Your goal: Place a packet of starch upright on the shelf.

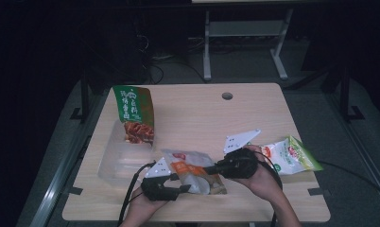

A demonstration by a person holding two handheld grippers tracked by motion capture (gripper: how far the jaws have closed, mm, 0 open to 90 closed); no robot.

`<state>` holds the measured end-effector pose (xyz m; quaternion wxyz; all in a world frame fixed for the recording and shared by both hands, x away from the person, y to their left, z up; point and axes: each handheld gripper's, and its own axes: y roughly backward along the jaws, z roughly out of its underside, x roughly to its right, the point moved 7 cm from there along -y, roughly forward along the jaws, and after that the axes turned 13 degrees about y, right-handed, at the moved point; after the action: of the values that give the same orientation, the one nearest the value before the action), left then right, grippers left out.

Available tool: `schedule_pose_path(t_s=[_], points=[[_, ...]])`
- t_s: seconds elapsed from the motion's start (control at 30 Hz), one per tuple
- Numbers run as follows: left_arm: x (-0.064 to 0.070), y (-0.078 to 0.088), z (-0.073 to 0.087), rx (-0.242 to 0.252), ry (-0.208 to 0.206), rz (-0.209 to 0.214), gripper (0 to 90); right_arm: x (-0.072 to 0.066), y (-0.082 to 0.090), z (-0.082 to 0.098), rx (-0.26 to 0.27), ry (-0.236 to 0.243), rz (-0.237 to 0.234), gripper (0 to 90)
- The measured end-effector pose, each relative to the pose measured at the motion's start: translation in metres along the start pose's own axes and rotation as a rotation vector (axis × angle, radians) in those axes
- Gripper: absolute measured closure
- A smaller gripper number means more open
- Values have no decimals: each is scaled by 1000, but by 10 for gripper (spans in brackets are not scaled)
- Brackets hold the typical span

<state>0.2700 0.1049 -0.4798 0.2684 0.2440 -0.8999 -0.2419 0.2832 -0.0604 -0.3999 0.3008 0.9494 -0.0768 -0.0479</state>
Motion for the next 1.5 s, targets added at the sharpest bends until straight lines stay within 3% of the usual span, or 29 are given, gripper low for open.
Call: schedule_pose_path(t_s=[0.03,0.17,0.33,0.6,0.7,0.83,0.97,1.17,1.37,1.5], points=[[1,1,0,1,-2,3,597,-2,-1,1,-7,9,-5,895],[5,2,0,11,-41,-5,794,2,-3,4,-29,10,27,892],[7,4,-1,18,-48,-19,868,6,-6,11,-41,-16,33,892],[7,4,-1,28,-65,-36,894,9,-7,14,-66,-25,54,887],[8,4,0,30,-67,-36,895,9,-8,16,-83,-33,62,848],[8,4,0,30,-71,-37,894,9,-17,20,-126,-38,73,791],[9,4,0,30,-70,-34,894,10,-26,20,-129,-41,74,772],[9,5,0,28,-68,-32,888,10,-31,21,-123,-55,66,884],[10,8,1,26,-63,-34,827,8,-26,19,-96,-64,58,894],[13,10,4,14,-64,-36,742,11,-21,20,-94,-69,86,894]])
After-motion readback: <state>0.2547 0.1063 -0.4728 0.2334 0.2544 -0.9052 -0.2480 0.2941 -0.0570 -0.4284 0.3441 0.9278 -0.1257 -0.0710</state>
